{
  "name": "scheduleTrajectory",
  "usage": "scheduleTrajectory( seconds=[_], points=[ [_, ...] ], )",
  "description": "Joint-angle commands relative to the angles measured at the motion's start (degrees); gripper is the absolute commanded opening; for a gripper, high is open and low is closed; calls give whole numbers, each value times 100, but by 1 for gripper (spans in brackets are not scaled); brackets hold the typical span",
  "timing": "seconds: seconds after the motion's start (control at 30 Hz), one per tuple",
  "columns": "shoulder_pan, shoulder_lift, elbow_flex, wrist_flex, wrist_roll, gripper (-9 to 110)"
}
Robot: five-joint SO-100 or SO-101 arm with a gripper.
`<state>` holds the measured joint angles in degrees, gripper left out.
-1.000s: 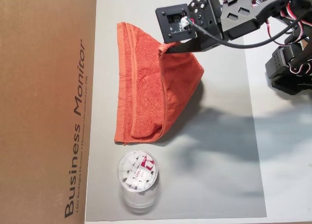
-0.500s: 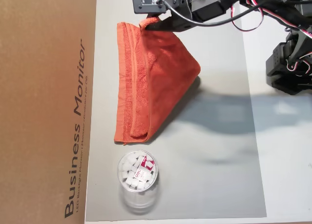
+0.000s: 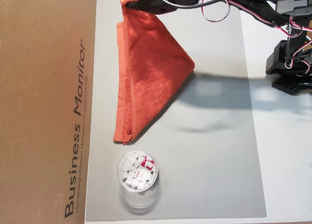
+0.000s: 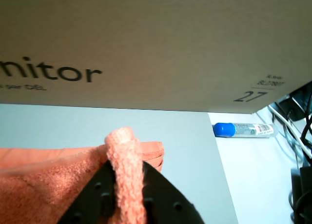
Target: Fold the blanket.
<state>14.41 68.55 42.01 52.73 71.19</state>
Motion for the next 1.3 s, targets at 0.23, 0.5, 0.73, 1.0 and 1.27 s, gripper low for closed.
scheduleTrajectory(
  seconds=[0.23, 0.5, 0.73, 1.0, 1.27],
  points=[
    [527, -457, -316, -325, 668, 0],
    [615, -888, -316, -923, 1424, 0],
    [879, -1459, -316, -1485, 1564, 0],
    [1125, -2136, -316, -1784, 2443, 0],
    [1107, -2672, -316, -1960, 3551, 0]
  ],
)
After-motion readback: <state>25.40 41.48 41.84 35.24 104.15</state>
